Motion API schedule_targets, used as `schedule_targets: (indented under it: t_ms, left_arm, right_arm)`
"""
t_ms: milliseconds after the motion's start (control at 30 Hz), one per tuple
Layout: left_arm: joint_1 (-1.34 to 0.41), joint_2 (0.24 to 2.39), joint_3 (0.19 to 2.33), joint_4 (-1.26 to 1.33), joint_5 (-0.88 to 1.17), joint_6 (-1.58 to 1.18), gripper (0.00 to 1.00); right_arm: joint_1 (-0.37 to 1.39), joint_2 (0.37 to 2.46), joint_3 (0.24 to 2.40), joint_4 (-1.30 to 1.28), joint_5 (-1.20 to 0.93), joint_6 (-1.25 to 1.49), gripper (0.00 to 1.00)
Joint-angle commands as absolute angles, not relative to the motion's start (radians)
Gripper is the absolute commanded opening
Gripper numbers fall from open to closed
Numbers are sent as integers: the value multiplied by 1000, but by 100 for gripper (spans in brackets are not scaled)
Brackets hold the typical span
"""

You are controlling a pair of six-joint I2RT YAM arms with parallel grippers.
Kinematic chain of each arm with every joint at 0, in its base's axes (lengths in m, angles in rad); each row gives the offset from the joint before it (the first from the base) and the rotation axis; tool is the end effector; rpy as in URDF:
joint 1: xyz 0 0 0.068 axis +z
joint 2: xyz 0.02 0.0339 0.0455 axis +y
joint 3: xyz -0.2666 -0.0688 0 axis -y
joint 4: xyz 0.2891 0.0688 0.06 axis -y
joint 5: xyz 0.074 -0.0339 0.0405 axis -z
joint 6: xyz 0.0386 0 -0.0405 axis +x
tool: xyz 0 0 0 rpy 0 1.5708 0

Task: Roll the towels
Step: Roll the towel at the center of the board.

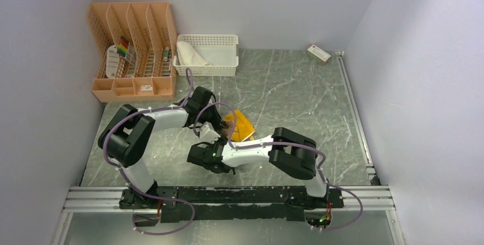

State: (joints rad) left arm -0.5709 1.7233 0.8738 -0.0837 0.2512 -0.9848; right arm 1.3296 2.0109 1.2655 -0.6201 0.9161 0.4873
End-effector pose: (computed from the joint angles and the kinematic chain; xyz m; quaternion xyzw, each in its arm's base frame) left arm 0.3001 -0.2041 0.1100 -0.1552 0.9301 -0.3030 0.1381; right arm 0.1269 0.3875 0.1072 -0.3234 0.8328 -0.1980 0.4034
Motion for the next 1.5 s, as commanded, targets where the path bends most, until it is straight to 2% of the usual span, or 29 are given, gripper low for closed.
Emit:
schedule_targets:
  t_ms: [0,33,100,233,400,433,467,633,967,1233,1467]
  left_arm:
    - [-572,1731,861,-114,235,-984,7]
    - [-571,1729,858,-115,235,-984,7]
    - [-567,1726,853,-111,238,-984,7]
    - [-540,1693,809,-35,299,-979,7]
    - [-515,1596,776,1,311,-950,60]
    - [-515,1572,777,-6,299,-943,68]
    - [-515,1550,775,-10,290,-940,70]
    - [-515,1467,752,-17,266,-940,72]
    - [-544,1453,707,40,274,-942,71]
    - [-583,1536,748,97,251,-935,70]
    - [-603,1675,842,177,233,-915,69]
  right_arm:
    - [1310,2027,1244,-609,876,516,14]
    - [1306,2025,1230,-591,861,515,12]
    - [1294,1969,1190,-529,815,506,0]
    - [1221,1801,1035,-291,589,453,0]
    - [1058,1595,878,-126,320,422,0]
    - [1031,1581,868,-114,273,415,0]
    - [998,1571,859,-100,194,409,0]
    - [816,1546,764,29,-130,436,0]
    - [527,1596,635,298,-596,579,0]
    - [419,1717,577,525,-819,738,0]
    - [367,1837,492,845,-950,950,0]
